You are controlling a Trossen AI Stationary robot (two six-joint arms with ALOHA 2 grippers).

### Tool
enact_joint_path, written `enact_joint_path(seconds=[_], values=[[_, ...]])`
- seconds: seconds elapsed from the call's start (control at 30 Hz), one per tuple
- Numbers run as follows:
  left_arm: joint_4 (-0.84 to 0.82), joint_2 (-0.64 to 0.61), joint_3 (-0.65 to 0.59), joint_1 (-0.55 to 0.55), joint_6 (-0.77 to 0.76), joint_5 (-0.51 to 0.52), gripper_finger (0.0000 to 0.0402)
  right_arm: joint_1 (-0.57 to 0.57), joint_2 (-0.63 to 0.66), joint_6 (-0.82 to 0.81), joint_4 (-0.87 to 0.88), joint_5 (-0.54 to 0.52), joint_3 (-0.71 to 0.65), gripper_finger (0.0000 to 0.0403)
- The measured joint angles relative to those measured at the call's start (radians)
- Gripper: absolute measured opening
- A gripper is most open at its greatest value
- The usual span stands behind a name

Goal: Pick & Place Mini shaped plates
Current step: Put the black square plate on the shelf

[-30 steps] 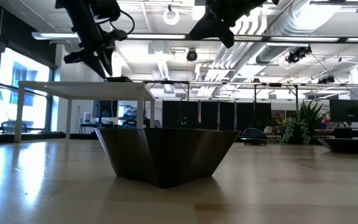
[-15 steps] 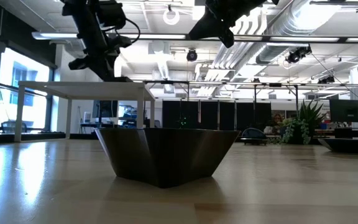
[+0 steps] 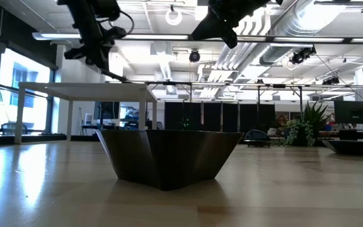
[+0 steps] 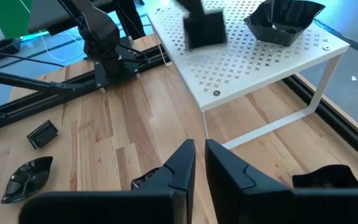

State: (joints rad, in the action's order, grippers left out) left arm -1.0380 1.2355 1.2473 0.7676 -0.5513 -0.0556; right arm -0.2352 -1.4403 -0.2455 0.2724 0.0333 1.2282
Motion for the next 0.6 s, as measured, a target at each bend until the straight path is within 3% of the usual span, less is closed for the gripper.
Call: enact_joint_path(seconds=[0.37,0.6], values=[[-0.034,-0.066,0.001,0.318,0.123,-0.044,0.0001,0.0,0.0,0.011,0.0,0.0,0.0,0.0033],[0.055,-0.062,-0.038,0.407,0.151,-0.08,0.0,0.0,0.0,0.019,-0.001,0.0,0.0,0.0032]])
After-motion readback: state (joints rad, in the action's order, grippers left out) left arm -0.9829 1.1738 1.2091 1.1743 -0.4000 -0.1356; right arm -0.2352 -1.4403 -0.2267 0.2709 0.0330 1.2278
